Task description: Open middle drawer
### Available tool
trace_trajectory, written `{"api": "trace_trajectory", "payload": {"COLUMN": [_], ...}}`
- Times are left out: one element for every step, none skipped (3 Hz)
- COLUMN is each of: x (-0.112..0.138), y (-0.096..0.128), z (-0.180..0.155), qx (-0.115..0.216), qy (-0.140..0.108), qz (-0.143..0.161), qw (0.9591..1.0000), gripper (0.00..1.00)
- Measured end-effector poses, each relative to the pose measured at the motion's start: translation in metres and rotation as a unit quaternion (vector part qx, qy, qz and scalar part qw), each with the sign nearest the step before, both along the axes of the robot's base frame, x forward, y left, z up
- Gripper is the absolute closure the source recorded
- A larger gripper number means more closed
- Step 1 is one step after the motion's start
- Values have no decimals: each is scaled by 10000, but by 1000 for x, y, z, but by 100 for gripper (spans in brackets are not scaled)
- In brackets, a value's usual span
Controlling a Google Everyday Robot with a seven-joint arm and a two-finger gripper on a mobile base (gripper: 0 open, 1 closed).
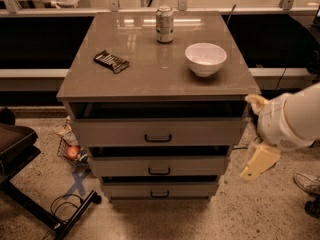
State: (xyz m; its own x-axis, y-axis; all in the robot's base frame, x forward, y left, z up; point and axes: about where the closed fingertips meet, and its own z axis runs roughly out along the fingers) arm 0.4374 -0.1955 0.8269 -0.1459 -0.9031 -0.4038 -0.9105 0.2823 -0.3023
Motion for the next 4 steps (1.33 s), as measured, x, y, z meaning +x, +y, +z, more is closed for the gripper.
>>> {"api": "trace_trajectory", "payload": {"x": [1,1,2,4], "y": [11,12,19,23], "z": [-86,-132,-176,-182], "qx": [775,1243,1505,1561], "qy": [-42,-221,-277,-249], "qz": [-29,-51,46,143], "qw": [9970,9920,9882,9873], "gripper": [0,0,0,0]}}
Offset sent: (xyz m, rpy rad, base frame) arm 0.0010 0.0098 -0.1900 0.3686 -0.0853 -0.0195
